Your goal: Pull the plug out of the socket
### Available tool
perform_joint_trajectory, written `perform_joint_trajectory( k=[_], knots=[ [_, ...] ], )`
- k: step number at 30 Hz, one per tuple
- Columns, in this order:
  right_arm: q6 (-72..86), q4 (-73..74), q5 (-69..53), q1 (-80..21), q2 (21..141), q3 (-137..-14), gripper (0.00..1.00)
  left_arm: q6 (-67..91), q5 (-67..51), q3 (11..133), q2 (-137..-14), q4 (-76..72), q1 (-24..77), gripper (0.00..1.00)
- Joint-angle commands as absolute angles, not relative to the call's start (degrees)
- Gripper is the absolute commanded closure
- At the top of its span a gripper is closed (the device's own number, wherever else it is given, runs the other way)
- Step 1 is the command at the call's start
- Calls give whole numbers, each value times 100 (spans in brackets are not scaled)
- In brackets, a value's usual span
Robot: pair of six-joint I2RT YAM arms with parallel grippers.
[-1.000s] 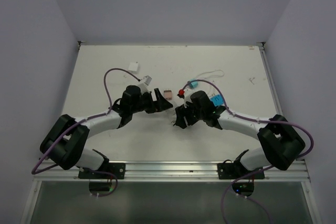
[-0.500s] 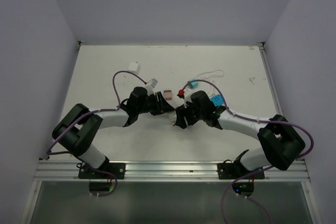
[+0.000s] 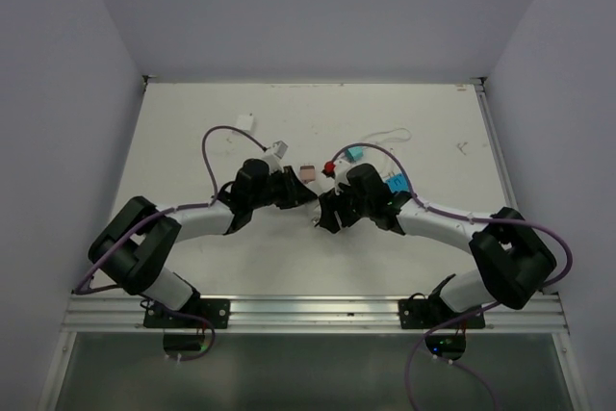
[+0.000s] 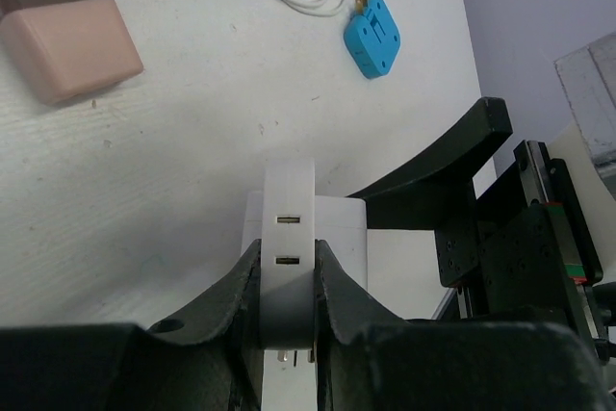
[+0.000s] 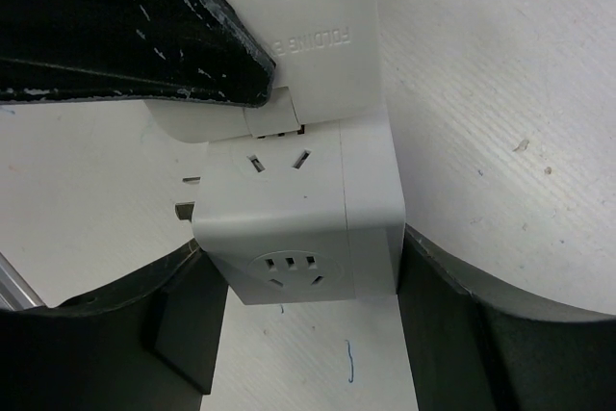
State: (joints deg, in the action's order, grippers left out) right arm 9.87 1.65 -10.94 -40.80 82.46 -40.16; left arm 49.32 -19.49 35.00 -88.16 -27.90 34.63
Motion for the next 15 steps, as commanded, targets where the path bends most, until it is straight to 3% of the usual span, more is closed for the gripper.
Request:
perform_joint_trajectory(
  k=[1,15],
  knots=[
    [844,905,-624,-4078,8595,-4096,100,4712,-1468,3639,-8262,-3586,3375,100],
    [984,1327,-536,-4069,9272,-4430,100,4755,-1960,3551,-8007,-3701,2435,100]
  ],
)
